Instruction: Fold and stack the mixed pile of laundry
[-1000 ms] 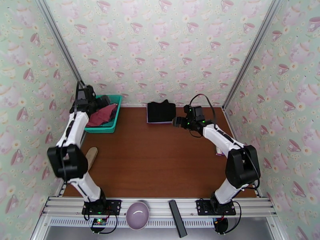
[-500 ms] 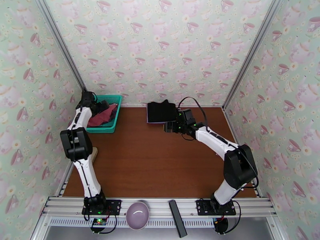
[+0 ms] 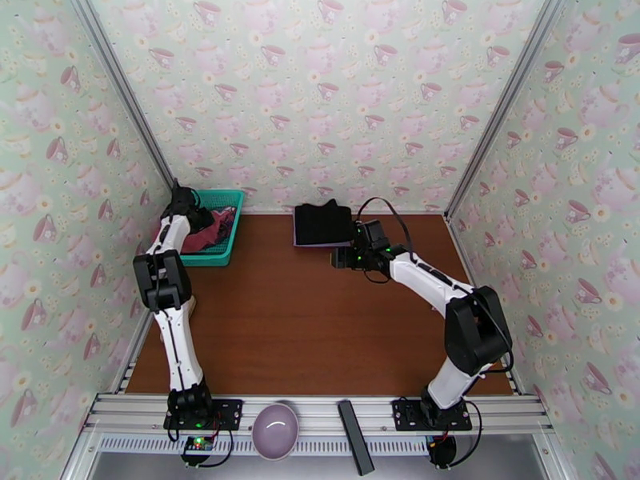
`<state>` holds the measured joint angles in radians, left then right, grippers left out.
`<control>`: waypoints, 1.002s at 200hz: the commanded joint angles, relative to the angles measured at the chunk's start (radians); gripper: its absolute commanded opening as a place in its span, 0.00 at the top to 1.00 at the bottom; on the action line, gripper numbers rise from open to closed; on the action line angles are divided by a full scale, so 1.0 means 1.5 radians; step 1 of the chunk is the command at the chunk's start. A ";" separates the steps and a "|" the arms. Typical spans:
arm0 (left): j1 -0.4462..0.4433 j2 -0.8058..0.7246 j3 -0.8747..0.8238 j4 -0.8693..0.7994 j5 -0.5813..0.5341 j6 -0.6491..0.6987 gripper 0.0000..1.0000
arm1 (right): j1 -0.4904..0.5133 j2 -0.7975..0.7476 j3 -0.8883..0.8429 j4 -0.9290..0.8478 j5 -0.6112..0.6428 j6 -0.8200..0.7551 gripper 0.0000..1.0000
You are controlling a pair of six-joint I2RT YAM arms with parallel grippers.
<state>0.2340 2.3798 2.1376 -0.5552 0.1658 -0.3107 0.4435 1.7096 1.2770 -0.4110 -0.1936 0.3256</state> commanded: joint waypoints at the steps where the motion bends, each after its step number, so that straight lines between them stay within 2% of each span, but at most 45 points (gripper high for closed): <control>1: -0.002 -0.022 0.017 0.019 0.024 -0.006 1.00 | 0.006 -0.009 0.010 -0.019 0.011 -0.001 0.32; 41: -0.006 -0.158 -0.017 0.037 0.035 0.000 1.00 | 0.010 -0.031 0.000 -0.015 0.009 0.002 0.35; 106: -0.032 -0.301 0.146 -0.113 0.056 0.058 1.00 | 0.024 -0.081 -0.045 0.041 -0.035 0.008 0.36; 162: -0.110 -0.380 0.330 -0.225 0.080 0.075 1.00 | 0.039 -0.150 -0.079 0.083 -0.081 -0.023 0.34; 183: -0.142 -0.424 0.329 -0.225 0.082 0.060 1.00 | 0.061 -0.175 -0.083 0.093 -0.102 -0.056 0.30; 200: -0.170 -0.461 0.298 -0.223 0.076 0.047 1.00 | 0.105 -0.190 -0.079 0.089 -0.121 -0.102 0.26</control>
<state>0.0154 1.7660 2.6045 -0.8715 0.2680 -0.2268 0.5259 1.4738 1.1645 -0.3058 -0.3042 0.2749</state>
